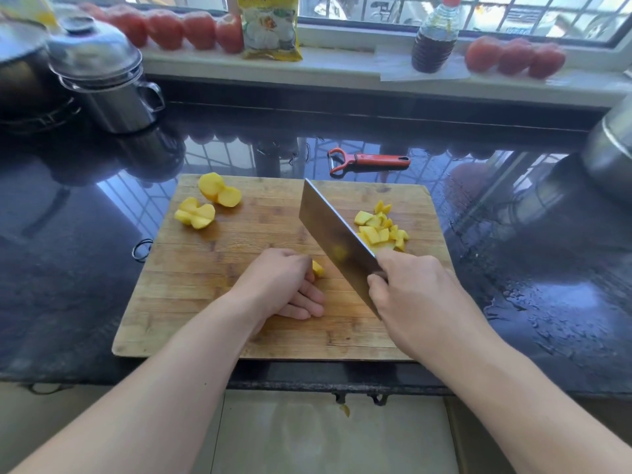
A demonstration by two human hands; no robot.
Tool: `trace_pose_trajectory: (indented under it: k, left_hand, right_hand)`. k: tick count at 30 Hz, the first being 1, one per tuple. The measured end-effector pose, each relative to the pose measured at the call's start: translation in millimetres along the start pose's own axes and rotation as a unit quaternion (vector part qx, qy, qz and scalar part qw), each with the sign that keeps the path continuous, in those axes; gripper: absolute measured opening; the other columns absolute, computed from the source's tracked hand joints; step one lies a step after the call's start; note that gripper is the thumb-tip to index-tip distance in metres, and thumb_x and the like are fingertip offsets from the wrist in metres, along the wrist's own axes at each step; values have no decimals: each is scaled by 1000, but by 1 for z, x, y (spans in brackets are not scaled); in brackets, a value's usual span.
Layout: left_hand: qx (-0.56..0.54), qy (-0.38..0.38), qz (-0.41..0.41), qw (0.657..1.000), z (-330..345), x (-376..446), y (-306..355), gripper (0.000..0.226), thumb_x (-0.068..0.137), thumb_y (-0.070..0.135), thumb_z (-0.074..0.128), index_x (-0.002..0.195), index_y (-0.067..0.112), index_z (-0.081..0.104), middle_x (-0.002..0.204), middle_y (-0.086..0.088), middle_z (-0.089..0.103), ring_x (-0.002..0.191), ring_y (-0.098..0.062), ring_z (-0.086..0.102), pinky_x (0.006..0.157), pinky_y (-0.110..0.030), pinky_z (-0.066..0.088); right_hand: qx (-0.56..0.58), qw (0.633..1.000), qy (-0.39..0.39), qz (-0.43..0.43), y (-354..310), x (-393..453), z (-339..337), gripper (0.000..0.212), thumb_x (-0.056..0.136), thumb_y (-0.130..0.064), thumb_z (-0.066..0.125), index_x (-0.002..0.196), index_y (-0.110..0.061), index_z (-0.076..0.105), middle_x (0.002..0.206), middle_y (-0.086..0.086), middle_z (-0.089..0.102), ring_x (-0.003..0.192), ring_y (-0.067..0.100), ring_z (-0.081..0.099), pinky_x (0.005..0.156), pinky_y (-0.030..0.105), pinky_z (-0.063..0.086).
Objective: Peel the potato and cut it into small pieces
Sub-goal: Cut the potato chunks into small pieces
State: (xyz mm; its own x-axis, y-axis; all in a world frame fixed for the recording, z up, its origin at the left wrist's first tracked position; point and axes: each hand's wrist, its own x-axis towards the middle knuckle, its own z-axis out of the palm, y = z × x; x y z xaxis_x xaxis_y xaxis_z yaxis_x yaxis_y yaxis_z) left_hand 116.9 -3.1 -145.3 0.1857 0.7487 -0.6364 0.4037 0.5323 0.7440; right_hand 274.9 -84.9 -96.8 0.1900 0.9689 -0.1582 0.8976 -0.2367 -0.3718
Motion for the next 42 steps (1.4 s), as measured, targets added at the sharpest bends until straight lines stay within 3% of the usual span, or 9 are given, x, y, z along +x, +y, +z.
trace_pose_trajectory:
  k: [4,9,14,19,23,26,31,42]
  left_hand:
    - [17,-4,18,1000,-2,-1,-4,24,100,11,46,106,-1,66,76,-17,78,62,-26,76,53,-28,62]
    - [17,17,32,999,-4,0,-8,24,101,11,45,110,1,65,73,-16,77,64,-30,77,53,-30,60]
    - [20,11,51,998,-4,-2,-14,16,105,16,56,104,4,67,71,-11,77,64,-26,76,56,-29,57]
    - [15,30,65,997,0,-6,-15,15,104,14,57,95,6,66,63,-8,73,56,-22,70,49,-26,54]
    - [13,32,49,998,1,-6,-12,13,102,11,57,99,4,67,64,-10,73,53,-21,69,48,-26,55]
    - [5,32,30,999,1,-6,-9,17,100,9,54,111,2,65,70,-14,77,53,-21,71,46,-26,56]
    - [15,42,6,999,3,-5,-4,28,102,14,46,104,1,70,74,-15,78,56,-24,74,53,-28,61]
    - [34,55,28,998,5,-6,-6,22,103,13,49,102,5,70,73,-13,78,66,-26,78,60,-32,62]
  right_hand:
    - [-3,1000,-18,-6,-2,-6,6,31,100,-36,43,74,-20,34,68,-4,42,69,29,41,59,38,33]
    - [9,1000,-26,0,-3,-9,9,30,101,-36,42,77,-18,36,70,-3,45,63,14,41,54,38,31]
    - [9,999,-36,5,-3,-9,9,29,101,-35,41,78,-18,39,72,-3,47,66,19,43,55,37,32]
    - [41,998,-49,2,-5,-10,19,28,100,-35,43,77,-19,40,76,-1,53,76,28,53,63,37,43]
    - [47,999,-24,8,-5,-11,19,29,101,-35,42,77,-19,40,73,-1,51,75,28,52,64,37,43]
    - [52,999,-7,14,-3,-9,14,22,97,-33,42,81,-18,44,71,3,55,71,33,60,69,41,52]
    - [69,997,-38,23,-3,-3,9,21,96,-33,42,82,-19,49,81,4,62,68,34,68,72,43,56]
    - [69,996,-55,33,-8,-8,3,22,96,-31,41,77,-19,44,76,5,61,71,32,67,73,42,55]
